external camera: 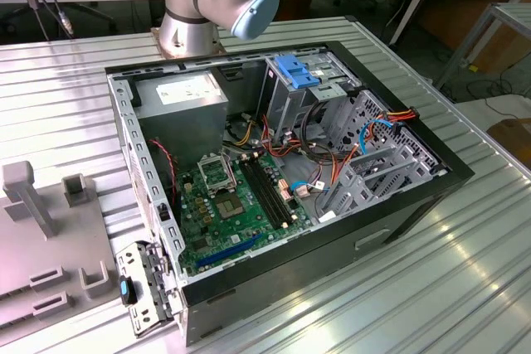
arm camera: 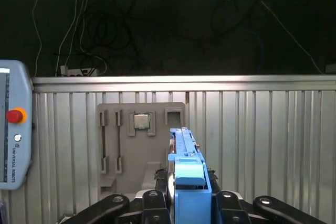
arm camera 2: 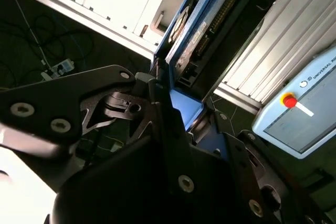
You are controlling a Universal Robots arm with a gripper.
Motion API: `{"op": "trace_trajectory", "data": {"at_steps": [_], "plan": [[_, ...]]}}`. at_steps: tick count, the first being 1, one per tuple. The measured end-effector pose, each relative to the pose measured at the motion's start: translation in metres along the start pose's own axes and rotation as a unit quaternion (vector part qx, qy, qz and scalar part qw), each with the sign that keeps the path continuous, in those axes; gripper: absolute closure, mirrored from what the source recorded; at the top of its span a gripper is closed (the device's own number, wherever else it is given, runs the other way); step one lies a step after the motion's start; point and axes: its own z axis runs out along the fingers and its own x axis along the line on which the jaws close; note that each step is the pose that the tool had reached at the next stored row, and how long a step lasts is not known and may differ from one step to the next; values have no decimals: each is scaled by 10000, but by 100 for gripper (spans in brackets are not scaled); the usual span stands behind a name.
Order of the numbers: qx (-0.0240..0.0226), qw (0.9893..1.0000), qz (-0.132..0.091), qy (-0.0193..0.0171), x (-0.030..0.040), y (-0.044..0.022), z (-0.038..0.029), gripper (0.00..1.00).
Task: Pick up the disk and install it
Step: 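Pick up the disk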
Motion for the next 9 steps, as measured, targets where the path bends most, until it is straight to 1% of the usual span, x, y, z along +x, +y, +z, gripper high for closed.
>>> {"op": "trace_trajectory", "data": {"at_steps": [1,2,4,5,6,7,8,9], "plan": [[-3,10000,1,1,-2,-61,1,63],[-4,10000,1,0,-3,-148,4,63],[-5,10000,1,0,-5,-295,10,63],[-5,10000,1,0,-5,-354,12,63],[-4,10000,1,0,-6,-397,15,63],[-5,10000,1,0,-7,-492,26,63],[-5,10000,1,0,-8,-572,38,63],[-5,10000,2,1,-9,-626,46,63]]}}
